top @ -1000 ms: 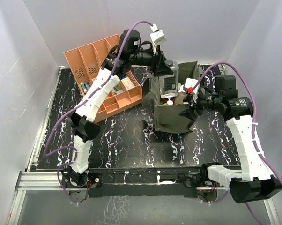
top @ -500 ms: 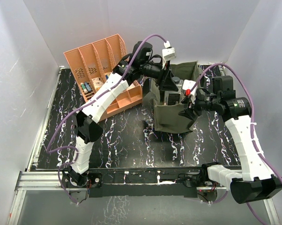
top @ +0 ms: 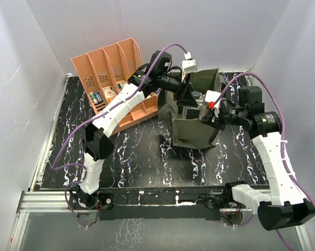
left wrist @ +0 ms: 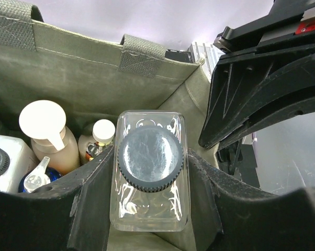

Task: Place the personal care products into the canvas bag
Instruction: Place the care product in the canvas bag.

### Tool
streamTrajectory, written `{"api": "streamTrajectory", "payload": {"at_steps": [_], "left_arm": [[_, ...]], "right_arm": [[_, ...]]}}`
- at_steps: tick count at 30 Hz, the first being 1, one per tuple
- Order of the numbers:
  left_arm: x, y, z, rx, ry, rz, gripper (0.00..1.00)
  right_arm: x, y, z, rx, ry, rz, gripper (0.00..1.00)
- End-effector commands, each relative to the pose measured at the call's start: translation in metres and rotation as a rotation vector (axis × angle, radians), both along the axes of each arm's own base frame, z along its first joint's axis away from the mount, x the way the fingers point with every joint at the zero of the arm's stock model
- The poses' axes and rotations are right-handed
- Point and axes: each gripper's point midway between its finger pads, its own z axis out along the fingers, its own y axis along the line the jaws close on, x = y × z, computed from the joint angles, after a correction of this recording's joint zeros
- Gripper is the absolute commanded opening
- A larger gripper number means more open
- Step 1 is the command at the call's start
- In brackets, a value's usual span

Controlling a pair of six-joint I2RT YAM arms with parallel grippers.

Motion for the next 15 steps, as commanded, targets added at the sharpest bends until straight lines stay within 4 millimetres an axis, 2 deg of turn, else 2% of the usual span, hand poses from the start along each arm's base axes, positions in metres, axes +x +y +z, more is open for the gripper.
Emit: {"api": "streamTrajectory", "payload": {"at_steps": [1, 15], "left_arm": [[-0.033, 0.015, 0.076, -0.155, -0.168, -0.076, 0.0], [-0.026, 0.009, 0.041, -0.133, -0.195, -0.079, 0.0]], "right_arm": [[-0.01, 0.009, 0.012, 0.054, -0.009, 0.034, 0.08], [-0.017, 0.005, 0.03, 0.076, -0.032, 0.009, 0.08]]}}
